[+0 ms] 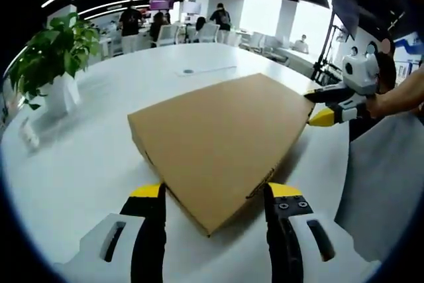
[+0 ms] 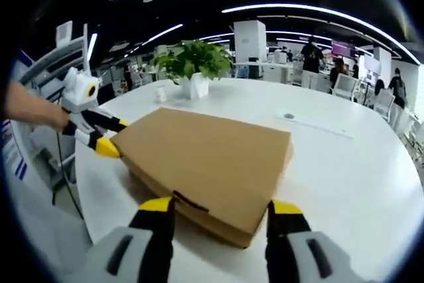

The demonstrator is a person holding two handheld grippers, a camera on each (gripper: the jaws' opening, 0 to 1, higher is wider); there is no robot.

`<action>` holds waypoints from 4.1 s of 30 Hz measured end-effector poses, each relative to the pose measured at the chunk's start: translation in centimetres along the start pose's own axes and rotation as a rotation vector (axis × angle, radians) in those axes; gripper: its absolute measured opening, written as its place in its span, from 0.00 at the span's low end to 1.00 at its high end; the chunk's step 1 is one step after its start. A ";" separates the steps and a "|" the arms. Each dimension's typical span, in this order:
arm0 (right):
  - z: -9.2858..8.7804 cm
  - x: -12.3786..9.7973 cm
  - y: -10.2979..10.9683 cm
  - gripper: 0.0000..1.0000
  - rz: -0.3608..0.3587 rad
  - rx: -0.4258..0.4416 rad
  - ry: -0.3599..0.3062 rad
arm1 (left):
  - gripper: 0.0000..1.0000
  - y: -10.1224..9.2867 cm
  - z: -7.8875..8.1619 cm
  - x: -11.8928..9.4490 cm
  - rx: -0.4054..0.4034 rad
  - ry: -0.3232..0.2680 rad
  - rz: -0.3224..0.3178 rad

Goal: Operate the shoe box by opening the lid, removing the specified soft item, and placing it in the target area until the item is outside and the box remains undamaged.

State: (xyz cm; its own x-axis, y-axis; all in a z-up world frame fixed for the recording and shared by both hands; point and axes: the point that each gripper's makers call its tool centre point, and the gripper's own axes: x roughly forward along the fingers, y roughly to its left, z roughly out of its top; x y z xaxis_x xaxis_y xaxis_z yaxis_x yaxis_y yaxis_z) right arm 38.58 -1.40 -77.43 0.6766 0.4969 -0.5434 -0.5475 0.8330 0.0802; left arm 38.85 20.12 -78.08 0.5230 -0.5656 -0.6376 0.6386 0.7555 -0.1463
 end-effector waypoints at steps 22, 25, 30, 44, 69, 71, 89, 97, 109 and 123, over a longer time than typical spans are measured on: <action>-0.8 -0.3 3.3 0.52 0.041 -0.045 0.008 | 0.60 0.3 -1.9 -2.3 -0.012 0.004 -0.001; -1.0 -0.5 2.9 0.47 0.048 -0.070 0.009 | 0.61 0.1 -1.9 -2.3 -0.007 0.004 0.006; -1.2 -0.5 2.6 0.44 0.051 -0.112 0.009 | 0.62 -0.2 -2.1 -2.3 0.004 0.005 0.023; -1.3 -0.6 2.4 0.43 0.062 -0.136 -0.022 | 0.60 -0.4 -2.5 -2.3 -0.030 -0.028 0.048; -0.8 -1.1 2.7 0.41 0.087 -0.097 -0.006 | 0.57 -0.1 -2.0 -2.9 -0.028 -0.027 0.082; -0.6 -1.3 2.7 0.41 0.088 -0.091 -0.012 | 0.57 -0.1 -1.9 -3.0 -0.033 -0.030 0.081; 0.8 -2.3 3.0 0.43 0.084 -0.090 -0.039 | 0.58 -0.6 -0.8 -4.1 -0.051 -0.055 0.079; 1.8 -2.9 3.3 0.47 0.102 -0.098 -0.034 | 0.60 -0.9 -0.1 -4.7 -0.039 -0.046 0.079; 3.1 -3.3 3.6 0.51 0.108 -0.082 -0.062 | 0.65 -1.4 1.0 -5.3 -0.041 -0.046 0.066; 4.5 -3.7 3.5 0.52 0.107 -0.071 -0.089 | 0.65 -1.3 2.1 -6.0 -0.048 -0.062 0.056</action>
State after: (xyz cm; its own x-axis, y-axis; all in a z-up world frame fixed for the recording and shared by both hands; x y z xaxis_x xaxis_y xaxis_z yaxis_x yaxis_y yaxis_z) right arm 36.37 0.76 -71.40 0.6518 0.6045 -0.4580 -0.6504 0.7561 0.0723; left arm 36.05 21.82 -72.42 0.5924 -0.5400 -0.5978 0.5803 0.8008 -0.1483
